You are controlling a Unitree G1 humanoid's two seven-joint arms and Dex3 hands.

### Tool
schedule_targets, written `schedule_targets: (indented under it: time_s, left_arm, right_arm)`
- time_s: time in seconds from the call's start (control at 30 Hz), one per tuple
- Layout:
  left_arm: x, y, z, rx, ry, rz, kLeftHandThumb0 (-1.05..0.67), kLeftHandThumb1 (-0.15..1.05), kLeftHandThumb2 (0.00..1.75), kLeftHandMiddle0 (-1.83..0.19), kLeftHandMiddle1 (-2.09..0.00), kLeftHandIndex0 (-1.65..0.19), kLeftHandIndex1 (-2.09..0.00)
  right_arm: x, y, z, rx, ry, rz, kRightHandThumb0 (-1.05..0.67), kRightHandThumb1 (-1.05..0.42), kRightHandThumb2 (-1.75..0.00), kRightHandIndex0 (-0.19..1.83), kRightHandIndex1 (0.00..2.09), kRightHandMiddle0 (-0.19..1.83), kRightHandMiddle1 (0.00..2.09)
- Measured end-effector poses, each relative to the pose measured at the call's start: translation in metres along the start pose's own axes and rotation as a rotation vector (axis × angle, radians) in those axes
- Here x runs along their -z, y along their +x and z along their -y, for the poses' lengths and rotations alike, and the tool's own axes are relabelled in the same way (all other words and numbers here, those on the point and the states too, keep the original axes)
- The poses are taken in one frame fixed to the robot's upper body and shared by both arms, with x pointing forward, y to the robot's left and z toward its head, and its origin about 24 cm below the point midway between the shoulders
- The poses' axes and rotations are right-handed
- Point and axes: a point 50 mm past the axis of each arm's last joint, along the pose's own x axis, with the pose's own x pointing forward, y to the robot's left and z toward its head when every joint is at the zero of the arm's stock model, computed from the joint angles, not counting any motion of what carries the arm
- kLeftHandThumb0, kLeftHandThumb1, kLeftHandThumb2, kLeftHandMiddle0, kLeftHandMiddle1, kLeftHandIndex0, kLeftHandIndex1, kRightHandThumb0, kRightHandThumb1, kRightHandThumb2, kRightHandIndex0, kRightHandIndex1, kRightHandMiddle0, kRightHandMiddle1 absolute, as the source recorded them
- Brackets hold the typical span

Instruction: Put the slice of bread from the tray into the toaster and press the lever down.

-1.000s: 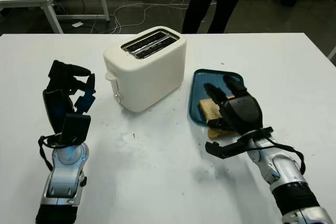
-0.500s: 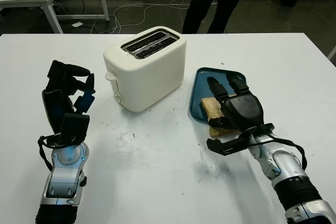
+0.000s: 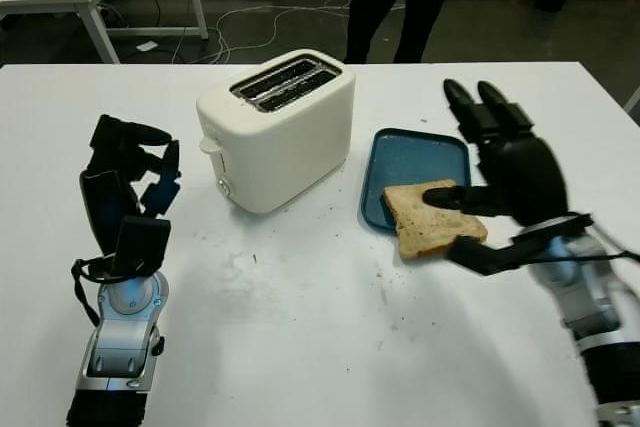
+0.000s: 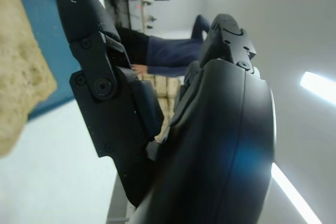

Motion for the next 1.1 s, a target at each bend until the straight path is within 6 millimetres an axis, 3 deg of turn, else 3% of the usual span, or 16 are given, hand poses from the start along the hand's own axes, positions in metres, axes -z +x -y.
schedule_targets:
  time_s: [0.1,0.2,0.27,0.3,0.33,0.37,0.47,0.7,0.83,0.9,0.97,1.03,1.1]
  left_arm:
    - [0.000,0.000,0.000,0.003,0.000,0.001,-0.42,0.92,0.37,-0.66,-1.75,-0.39,-1.71]
    - [0.000,0.000,0.000,0.005,0.000,0.001,-0.42,0.92,0.37,-0.66,-1.75,-0.39,-1.71]
    - [-0.001,0.000,0.000,0.004,0.000,0.002,-0.41,0.92,0.37,-0.66,-1.75,-0.40,-1.71]
    - [-0.001,0.000,0.000,0.004,0.001,0.003,-0.41,0.92,0.37,-0.66,-1.75,-0.40,-1.71]
    - [-0.001,0.000,0.000,0.004,0.001,0.003,-0.41,0.92,0.38,-0.66,-1.75,-0.40,-1.70]
    - [-0.001,0.000,0.000,0.004,0.001,0.003,-0.41,0.92,0.38,-0.66,-1.75,-0.40,-1.70]
    - [-0.001,0.001,0.000,0.005,0.002,0.004,-0.41,0.92,0.38,-0.66,-1.75,-0.40,-1.71]
    - [-0.001,0.001,-0.001,0.006,0.003,0.003,-0.42,0.92,0.38,-0.66,-1.75,-0.40,-1.71]
    - [-0.001,0.001,-0.001,0.006,0.003,0.004,-0.42,0.92,0.38,-0.67,-1.75,-0.40,-1.72]
    - [-0.001,0.001,-0.001,0.006,0.003,0.004,-0.43,0.92,0.38,-0.67,-1.75,-0.40,-1.72]
    - [-0.001,0.001,-0.001,0.005,0.003,0.005,-0.42,0.92,0.38,-0.67,-1.75,-0.40,-1.72]
    - [-0.001,0.001,-0.001,0.004,0.002,0.007,-0.42,0.92,0.38,-0.67,-1.75,-0.40,-1.72]
    - [-0.002,0.001,-0.001,0.004,0.002,0.008,-0.42,0.92,0.39,-0.67,-1.75,-0.39,-1.72]
  right_arm:
    - [0.008,0.004,0.000,-0.176,-0.026,-0.021,-1.02,-0.85,-0.01,0.00,0.00,0.00,0.00]
    - [0.012,0.008,-0.012,-0.373,-0.104,-0.037,-0.99,-0.81,-0.01,0.00,0.00,0.05,0.04]
    - [0.012,0.009,-0.025,-0.485,-0.178,-0.035,-0.93,-0.77,-0.01,0.00,0.17,0.01,1.10]
    - [0.013,0.009,-0.031,-0.531,-0.213,-0.033,-0.92,-0.76,0.00,0.00,0.67,0.01,1.41]
    - [0.013,0.008,-0.036,-0.568,-0.244,-0.032,-0.94,-0.76,0.00,0.00,1.30,0.00,1.61]
    - [0.014,0.007,-0.042,-0.602,-0.276,-0.030,-0.95,-0.76,0.00,0.00,1.52,0.00,1.68]
    - [0.017,0.004,-0.053,-0.663,-0.339,-0.027,-0.96,-0.76,0.00,0.00,1.72,0.00,1.74]
    - [0.016,0.003,-0.061,-0.672,-0.412,0.010,-0.97,-0.76,0.00,0.00,1.75,0.00,1.75]
    - [0.014,0.004,-0.061,-0.639,-0.491,0.046,-0.89,-0.77,-0.01,0.00,1.75,0.00,1.75]
    - [0.013,0.004,-0.061,-0.569,-0.554,0.080,-0.78,-0.79,-0.01,0.00,1.75,0.00,1.75]
    - [0.016,0.002,-0.064,-0.471,-0.608,0.104,-0.52,-0.85,-0.02,0.00,1.75,0.00,1.75]
    - [0.022,-0.001,-0.070,-0.394,-0.635,0.105,-0.43,-0.88,-0.02,0.00,1.75,0.00,1.75]
    - [0.027,-0.006,-0.079,-0.322,-0.637,0.120,-0.22,-0.91,-0.14,0.00,1.75,0.00,1.75]
